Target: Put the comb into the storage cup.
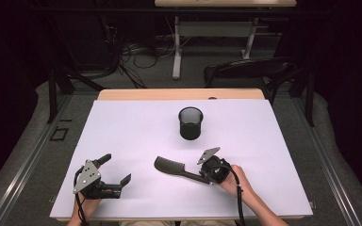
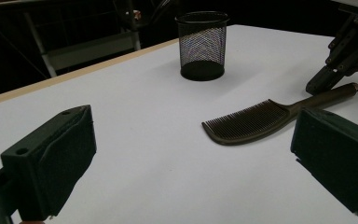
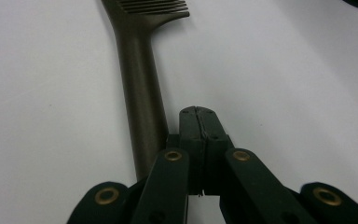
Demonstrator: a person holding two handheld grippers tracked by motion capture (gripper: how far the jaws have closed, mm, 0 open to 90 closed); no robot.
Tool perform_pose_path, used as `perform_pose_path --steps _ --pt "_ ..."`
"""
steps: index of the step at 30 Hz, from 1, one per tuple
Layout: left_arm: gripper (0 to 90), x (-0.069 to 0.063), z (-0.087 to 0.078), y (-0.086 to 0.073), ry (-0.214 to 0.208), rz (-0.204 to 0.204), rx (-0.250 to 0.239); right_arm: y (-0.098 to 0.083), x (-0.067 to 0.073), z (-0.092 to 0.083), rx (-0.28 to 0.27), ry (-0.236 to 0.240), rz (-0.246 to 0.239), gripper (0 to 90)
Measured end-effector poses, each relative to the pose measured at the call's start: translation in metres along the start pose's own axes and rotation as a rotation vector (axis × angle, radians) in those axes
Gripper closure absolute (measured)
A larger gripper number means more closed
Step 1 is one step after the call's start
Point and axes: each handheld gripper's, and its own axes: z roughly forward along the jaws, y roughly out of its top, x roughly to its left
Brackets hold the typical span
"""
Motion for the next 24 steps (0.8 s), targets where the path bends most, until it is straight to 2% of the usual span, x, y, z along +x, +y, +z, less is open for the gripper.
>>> perform_pose_path --steps 24 --pt "0.0 -0.0002 0.0006 -0.0001 -0.004 -0.001 0.003 0.0002 0.0039 -0.0015 0.016 0.009 0.007 90.0"
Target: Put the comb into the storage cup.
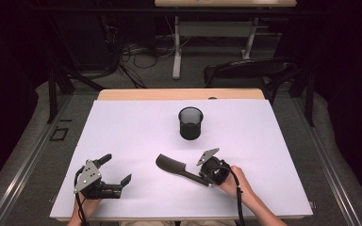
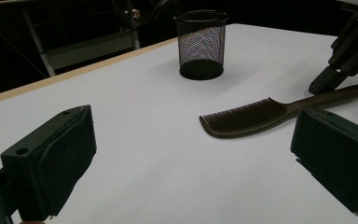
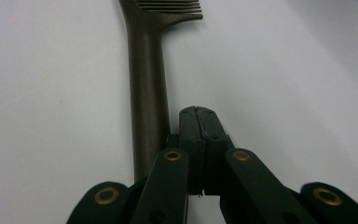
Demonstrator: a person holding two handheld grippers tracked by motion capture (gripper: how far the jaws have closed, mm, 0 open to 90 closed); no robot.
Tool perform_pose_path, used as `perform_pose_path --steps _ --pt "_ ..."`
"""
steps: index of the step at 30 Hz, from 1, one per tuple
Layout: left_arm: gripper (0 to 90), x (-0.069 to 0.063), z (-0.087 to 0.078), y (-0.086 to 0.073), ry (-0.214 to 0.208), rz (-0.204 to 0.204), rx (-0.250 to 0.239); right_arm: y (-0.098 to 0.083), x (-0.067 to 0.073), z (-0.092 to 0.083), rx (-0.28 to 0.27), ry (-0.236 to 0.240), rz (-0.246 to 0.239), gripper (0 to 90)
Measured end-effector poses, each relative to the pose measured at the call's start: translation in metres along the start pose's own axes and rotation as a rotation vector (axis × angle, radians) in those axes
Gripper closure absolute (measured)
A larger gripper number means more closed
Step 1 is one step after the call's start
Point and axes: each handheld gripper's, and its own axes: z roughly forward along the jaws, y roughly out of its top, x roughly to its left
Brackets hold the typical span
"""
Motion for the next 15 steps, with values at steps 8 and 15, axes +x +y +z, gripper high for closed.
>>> perform_pose_path --steps 8,15 --pt "0.0 -0.001 0.0 0.0 0.001 0.004 0.002 0.001 -0.006 -0.007 -0.037 -0.023 0.008 80.3" --pt "0.0 0.0 0.0 0.0 -0.002 0.002 -0.002 0.005 -0.013 -0.013 -0.052 -0.042 0.011 53.9"
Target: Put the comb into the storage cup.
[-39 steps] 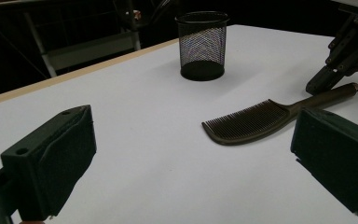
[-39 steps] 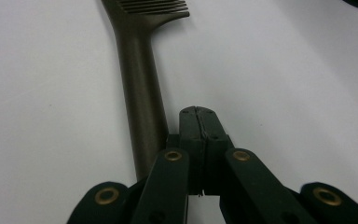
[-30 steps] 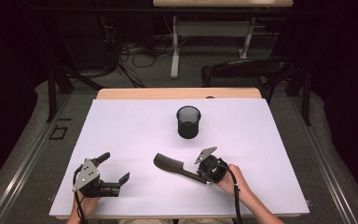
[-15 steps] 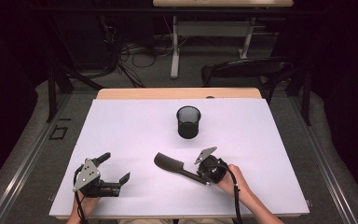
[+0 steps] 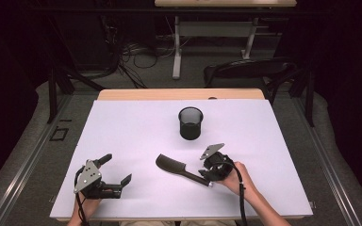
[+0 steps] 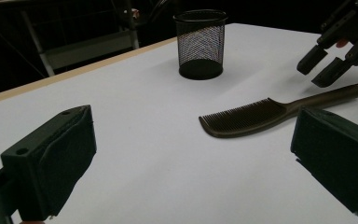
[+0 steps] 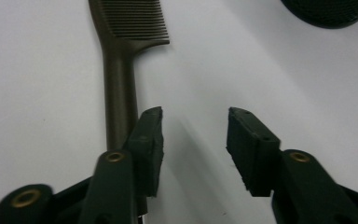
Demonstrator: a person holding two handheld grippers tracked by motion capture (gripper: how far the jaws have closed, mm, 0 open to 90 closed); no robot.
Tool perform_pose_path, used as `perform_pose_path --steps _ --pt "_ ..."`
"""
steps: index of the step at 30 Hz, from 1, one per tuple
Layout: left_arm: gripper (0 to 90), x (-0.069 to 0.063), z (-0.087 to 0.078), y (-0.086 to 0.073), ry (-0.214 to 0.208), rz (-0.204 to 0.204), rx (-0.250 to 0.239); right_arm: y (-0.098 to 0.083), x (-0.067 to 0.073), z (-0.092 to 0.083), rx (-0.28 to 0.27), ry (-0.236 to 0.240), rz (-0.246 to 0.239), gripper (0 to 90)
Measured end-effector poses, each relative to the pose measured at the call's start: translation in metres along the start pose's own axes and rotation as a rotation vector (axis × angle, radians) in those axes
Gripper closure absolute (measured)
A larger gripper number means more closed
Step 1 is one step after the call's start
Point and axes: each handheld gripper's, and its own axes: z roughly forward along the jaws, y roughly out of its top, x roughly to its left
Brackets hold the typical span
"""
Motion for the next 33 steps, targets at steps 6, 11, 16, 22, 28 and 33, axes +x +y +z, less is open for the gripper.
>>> perform_pose_path --steps 6,11,16,22,28,33 --pt "0.0 -0.001 0.0 0.001 -0.001 0.006 -0.002 0.004 -0.003 -0.005 -0.001 -0.018 0.012 26.4" --pt "0.0 0.0 0.0 0.0 -0.003 0.004 0.002 0.005 -0.005 -0.009 0.007 0.003 0.02 15.2" --pt "0.0 0.0 0.0 0.0 -0.002 0.002 0.003 0.009 -0.006 -0.013 -0.008 0.014 0.013 9.0" --pt "0.0 -0.001 0.0 0.0 -0.003 0.003 0.005 0.012 -0.005 -0.017 -0.015 0.026 0.006 2.8" --pt "0.0 -0.001 0.0 0.0 -0.005 0.002 0.004 0.013 -0.004 -0.019 -0.017 0.037 -0.006 0.0" --pt "0.0 -0.001 0.0 0.0 -0.005 0.003 0.003 0.015 -0.002 -0.021 -0.025 0.032 -0.017 0.0"
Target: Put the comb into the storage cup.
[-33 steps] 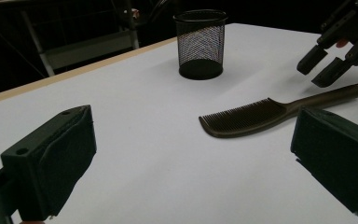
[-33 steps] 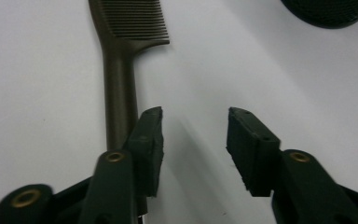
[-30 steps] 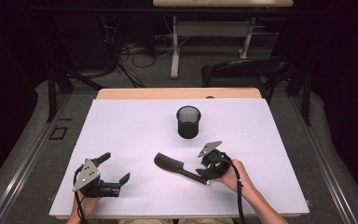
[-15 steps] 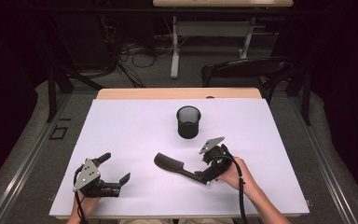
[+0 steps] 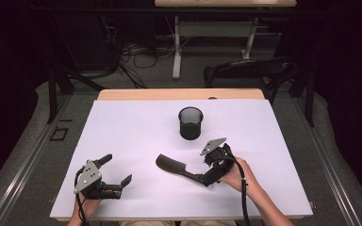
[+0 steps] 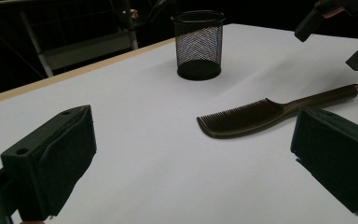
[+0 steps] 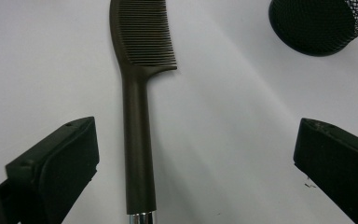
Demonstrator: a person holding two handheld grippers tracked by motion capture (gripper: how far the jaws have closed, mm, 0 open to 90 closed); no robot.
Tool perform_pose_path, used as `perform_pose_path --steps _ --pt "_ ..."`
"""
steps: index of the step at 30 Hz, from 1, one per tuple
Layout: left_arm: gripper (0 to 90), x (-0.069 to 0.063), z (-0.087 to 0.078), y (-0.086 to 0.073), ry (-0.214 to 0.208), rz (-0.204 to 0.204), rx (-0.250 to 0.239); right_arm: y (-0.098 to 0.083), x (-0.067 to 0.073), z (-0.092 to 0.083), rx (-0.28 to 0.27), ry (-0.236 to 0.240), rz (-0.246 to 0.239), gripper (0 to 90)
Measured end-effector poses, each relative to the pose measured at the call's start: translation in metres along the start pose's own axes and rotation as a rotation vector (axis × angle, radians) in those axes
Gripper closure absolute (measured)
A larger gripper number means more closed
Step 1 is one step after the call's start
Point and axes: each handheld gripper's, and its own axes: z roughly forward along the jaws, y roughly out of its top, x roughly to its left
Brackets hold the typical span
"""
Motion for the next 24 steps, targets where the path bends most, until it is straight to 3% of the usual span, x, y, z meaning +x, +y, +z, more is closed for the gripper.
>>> perform_pose_path --steps 11,24 --pt "0.0 0.0 0.0 0.0 0.002 -0.002 0.002 0.007 0.01 -0.003 0.034 0.042 -0.002 0.0" --pt "0.0 0.0 0.0 0.0 0.001 -0.003 0.0 0.021 0.021 0.006 0.086 0.075 -0.045 0.0"
